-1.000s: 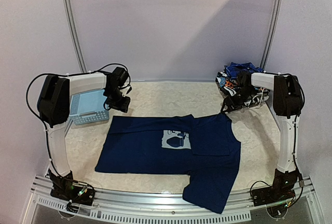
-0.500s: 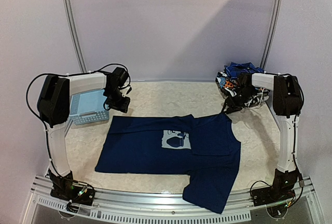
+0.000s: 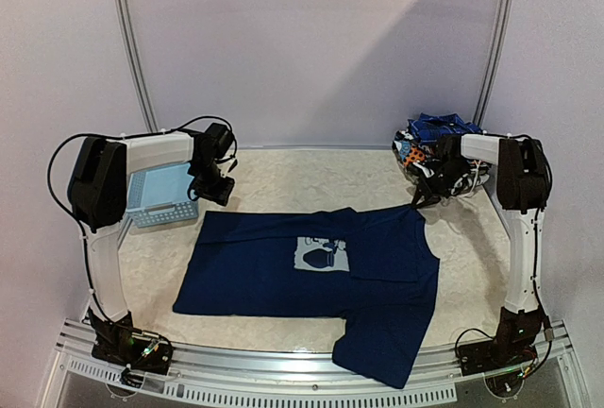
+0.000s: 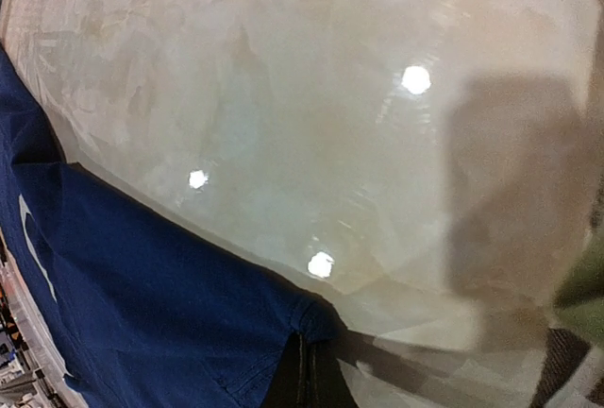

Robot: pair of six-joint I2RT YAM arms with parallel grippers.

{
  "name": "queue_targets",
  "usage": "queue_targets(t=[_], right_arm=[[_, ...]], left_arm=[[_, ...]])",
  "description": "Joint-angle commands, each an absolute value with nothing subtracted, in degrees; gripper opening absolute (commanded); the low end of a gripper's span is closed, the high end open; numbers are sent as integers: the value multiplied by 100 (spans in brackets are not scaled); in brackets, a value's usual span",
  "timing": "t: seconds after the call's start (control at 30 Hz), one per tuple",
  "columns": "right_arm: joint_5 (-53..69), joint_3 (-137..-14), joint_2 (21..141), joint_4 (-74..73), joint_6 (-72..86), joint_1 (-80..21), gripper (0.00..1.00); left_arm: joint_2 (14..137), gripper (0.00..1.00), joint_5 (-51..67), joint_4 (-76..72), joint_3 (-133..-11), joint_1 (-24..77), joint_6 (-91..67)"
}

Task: Fold and stack the mixed laundry pile
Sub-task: Adjust the 1/3-folded T-shirt at the center of the board.

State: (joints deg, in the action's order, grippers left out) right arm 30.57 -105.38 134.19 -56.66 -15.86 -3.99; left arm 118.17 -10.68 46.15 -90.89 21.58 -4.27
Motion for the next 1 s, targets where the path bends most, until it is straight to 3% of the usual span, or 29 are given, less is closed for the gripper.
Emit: queue_targets(t=[0.0, 0.33, 0.97], right_arm=[[2827, -10566, 13283, -5670, -1618, -70, 0], [2618, -10374, 13123, -5642, -1818, -69, 2], [2255, -9744, 12442, -5666, -1493, -63, 3]], left_arm=[[11668, 46, -1274, 4632, -9000, 2092, -367], [11690, 47, -1112, 4596, -9022, 1779, -692], [12033, 46, 320, 4531, -9032, 1504, -995]])
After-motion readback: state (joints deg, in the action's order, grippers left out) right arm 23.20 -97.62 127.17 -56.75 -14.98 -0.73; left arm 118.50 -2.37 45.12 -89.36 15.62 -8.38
